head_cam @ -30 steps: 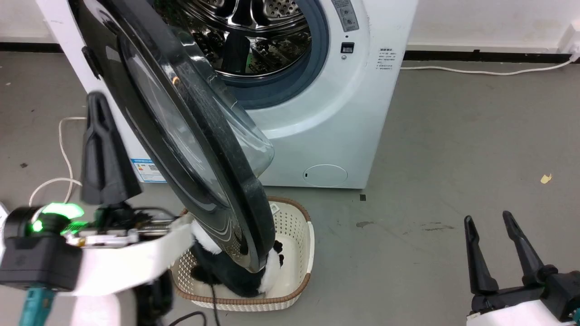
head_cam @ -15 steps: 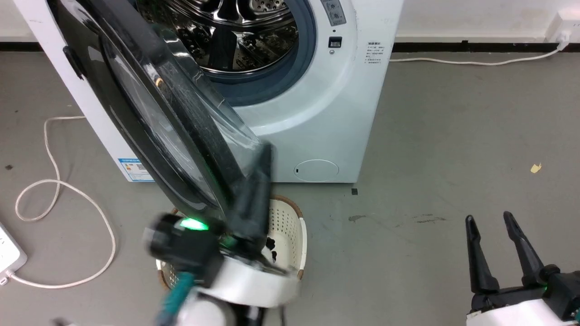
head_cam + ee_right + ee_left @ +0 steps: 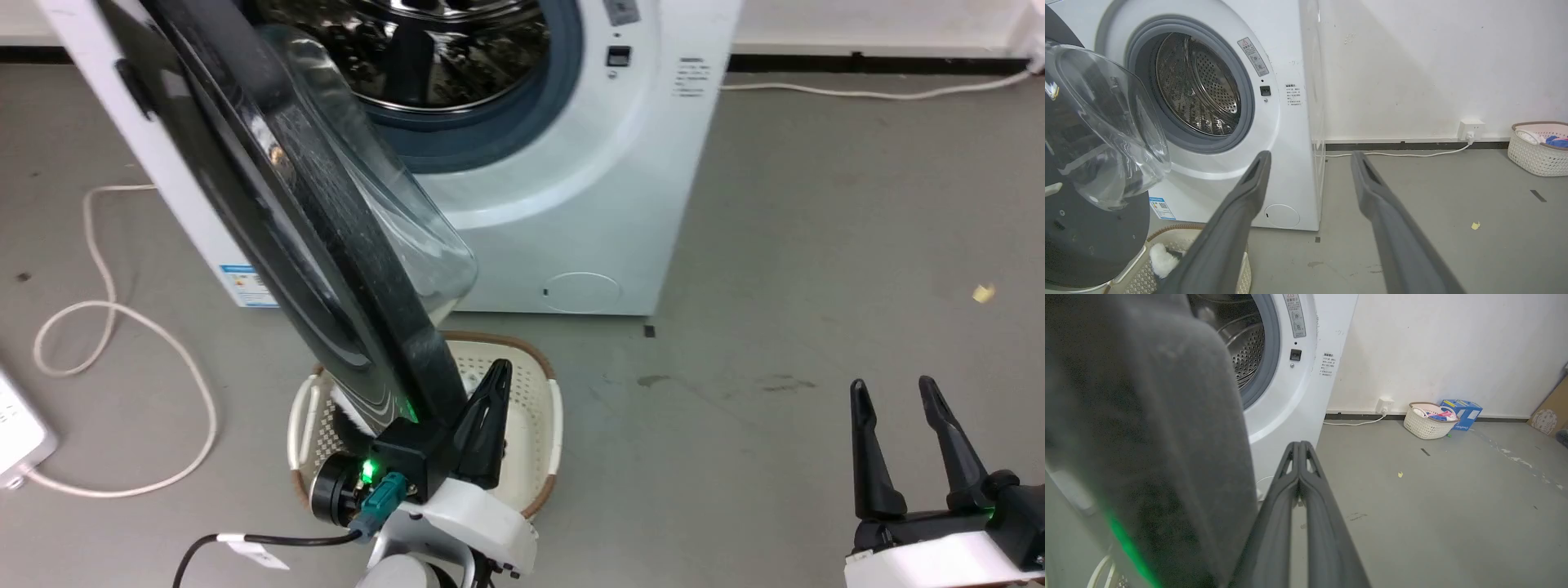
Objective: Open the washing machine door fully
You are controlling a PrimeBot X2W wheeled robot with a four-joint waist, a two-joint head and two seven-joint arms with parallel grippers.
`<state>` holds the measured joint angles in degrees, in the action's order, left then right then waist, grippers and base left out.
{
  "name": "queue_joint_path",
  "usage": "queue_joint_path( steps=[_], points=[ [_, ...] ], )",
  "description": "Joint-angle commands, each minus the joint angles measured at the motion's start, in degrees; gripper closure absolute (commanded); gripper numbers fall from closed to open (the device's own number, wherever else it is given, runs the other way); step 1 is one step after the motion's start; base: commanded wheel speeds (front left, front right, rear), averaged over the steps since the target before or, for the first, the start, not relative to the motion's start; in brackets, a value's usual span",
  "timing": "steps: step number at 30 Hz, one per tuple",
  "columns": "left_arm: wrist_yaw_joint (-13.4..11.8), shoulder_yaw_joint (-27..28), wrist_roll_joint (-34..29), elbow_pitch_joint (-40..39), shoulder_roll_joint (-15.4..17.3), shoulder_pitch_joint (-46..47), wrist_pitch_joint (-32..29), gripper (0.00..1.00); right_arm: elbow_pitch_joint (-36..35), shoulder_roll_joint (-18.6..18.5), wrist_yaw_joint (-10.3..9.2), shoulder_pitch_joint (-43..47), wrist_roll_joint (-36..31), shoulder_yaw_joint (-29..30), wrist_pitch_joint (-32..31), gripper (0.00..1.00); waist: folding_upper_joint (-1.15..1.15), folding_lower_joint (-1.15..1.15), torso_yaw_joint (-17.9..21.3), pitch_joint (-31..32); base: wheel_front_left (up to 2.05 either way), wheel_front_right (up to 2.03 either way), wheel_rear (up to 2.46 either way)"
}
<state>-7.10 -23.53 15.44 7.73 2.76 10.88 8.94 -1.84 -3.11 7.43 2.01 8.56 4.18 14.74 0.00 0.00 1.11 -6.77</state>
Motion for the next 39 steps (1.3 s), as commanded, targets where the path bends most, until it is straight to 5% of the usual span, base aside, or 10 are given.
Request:
queue_joint_path(
  steps=[1,23,39],
  points=[
    [-0.31,1.18,0.40,0.61,1.00,0.33,0.48,1.00,0.25,0.23,0.06,-0.28,0.15,0.02,0.26,0.00,0.00,0.00,-1.06,0.48,0.00,0.00,0.00],
    [-3.23,6.90,4.40,-0.80,4.21,-4.44,2.46,1.00,1.00,0.24,0.06,0.91,-1.38,-1.28,0.26,0.00,0.00,0.00,-20.25,1.30,0.00,0.00,0.00],
    [-4.67,21.20,10.79,-1.42,14.00,-0.42,1.35,1.00,-0.81,-1.23,0.06,-2.40,-4.46,-2.30,-0.32,0.00,0.00,0.00,-21.57,-8.60,0.00,0.00,0.00]
  ],
)
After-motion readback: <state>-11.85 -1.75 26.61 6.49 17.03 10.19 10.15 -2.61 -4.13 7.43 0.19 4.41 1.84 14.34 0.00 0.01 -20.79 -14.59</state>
